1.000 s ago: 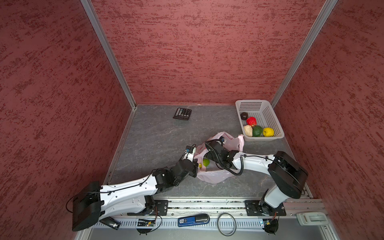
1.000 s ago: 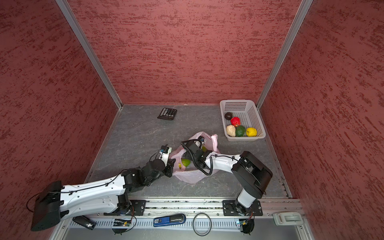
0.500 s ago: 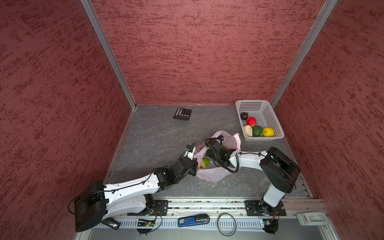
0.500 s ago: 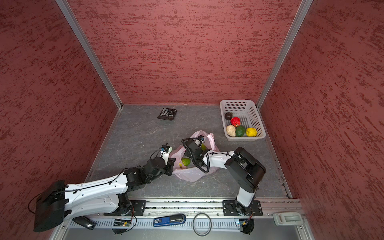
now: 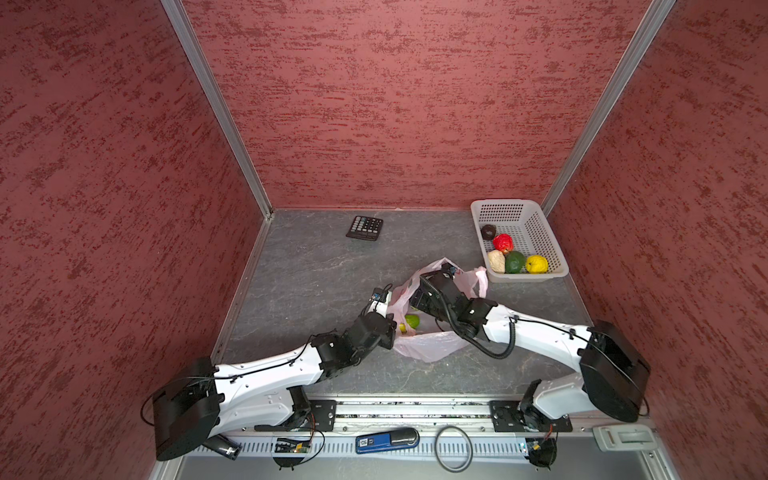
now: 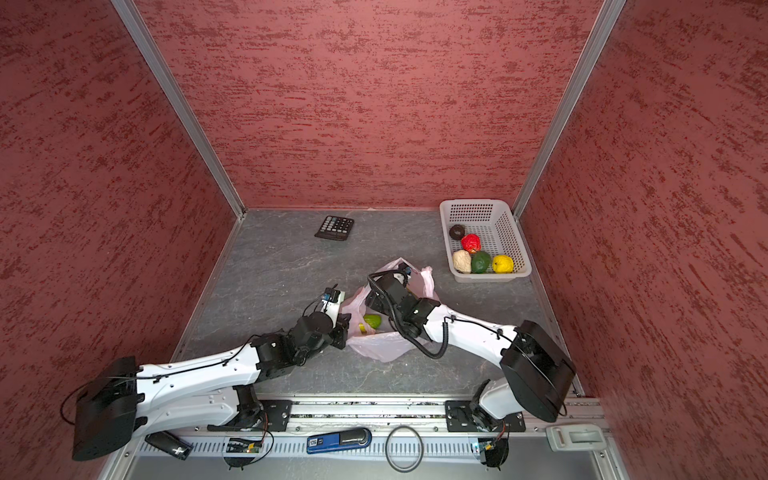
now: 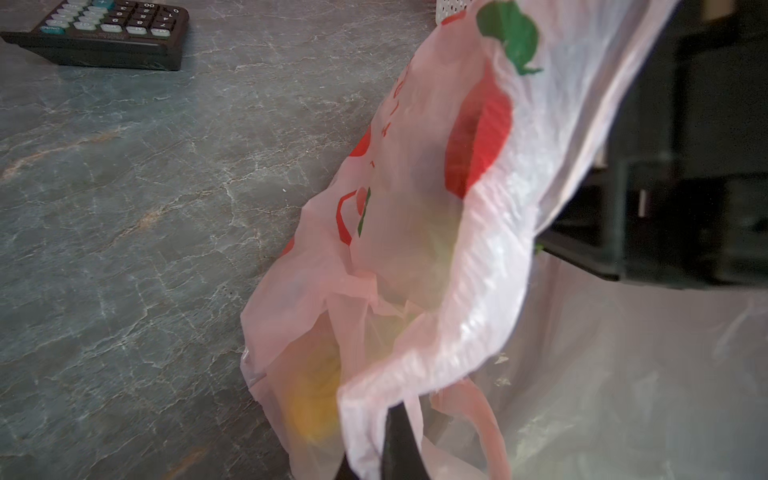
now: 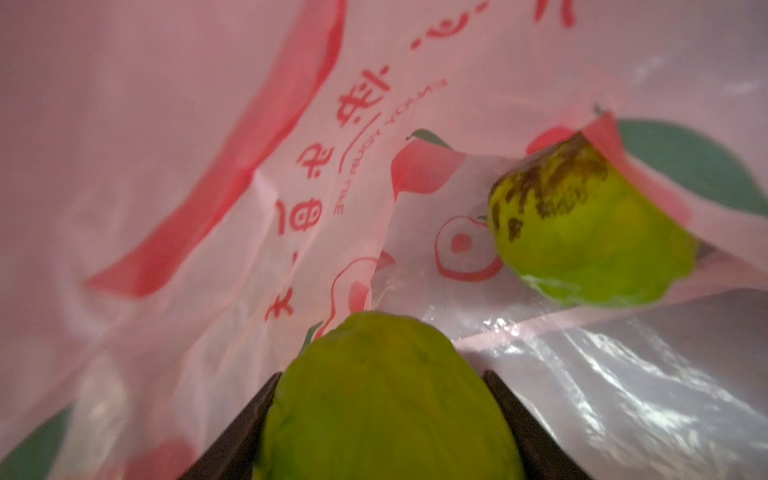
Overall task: Untie the knot of the plastic bag and take out the fruit
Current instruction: 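Reach down and grasp a green fruit with the right gripper, then lift the green fruit out of the bag with the right gripper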
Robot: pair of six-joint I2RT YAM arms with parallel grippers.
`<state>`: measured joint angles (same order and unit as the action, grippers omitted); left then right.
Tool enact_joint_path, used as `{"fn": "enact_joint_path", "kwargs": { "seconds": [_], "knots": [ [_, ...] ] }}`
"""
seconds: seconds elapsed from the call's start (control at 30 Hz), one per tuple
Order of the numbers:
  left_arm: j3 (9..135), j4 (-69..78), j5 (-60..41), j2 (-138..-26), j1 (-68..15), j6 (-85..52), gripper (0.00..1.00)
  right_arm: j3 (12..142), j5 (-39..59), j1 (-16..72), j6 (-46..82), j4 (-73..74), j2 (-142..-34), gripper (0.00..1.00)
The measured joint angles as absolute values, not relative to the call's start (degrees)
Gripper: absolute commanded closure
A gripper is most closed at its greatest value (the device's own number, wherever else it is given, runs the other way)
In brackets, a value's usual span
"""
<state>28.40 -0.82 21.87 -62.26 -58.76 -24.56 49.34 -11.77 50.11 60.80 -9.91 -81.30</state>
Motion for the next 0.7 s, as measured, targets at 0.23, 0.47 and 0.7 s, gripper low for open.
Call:
{"fn": "enact_joint_path", "kwargs": {
  "seconds": [0.23, 0.47, 0.7],
  "knots": [
    [28.5, -0.2, 22.9, -62.3, -58.7, -24.6, 1.0, 53.0, -11.9, 53.5, 60.1, -18.4, -76.7, 0.4],
    [29.0, 0.1, 23.2, -62.3, -58.7, -24.6, 1.0, 57.6, -12.2, 54.8, 60.0, -23.4, -74.1, 0.4],
    [30.0, 0.1, 23.3, -62.3, -58.7, -23.5, 1.0, 58.8, -13.8, 54.8, 59.2, -24.4, -73.4, 0.38]
  ]
}}
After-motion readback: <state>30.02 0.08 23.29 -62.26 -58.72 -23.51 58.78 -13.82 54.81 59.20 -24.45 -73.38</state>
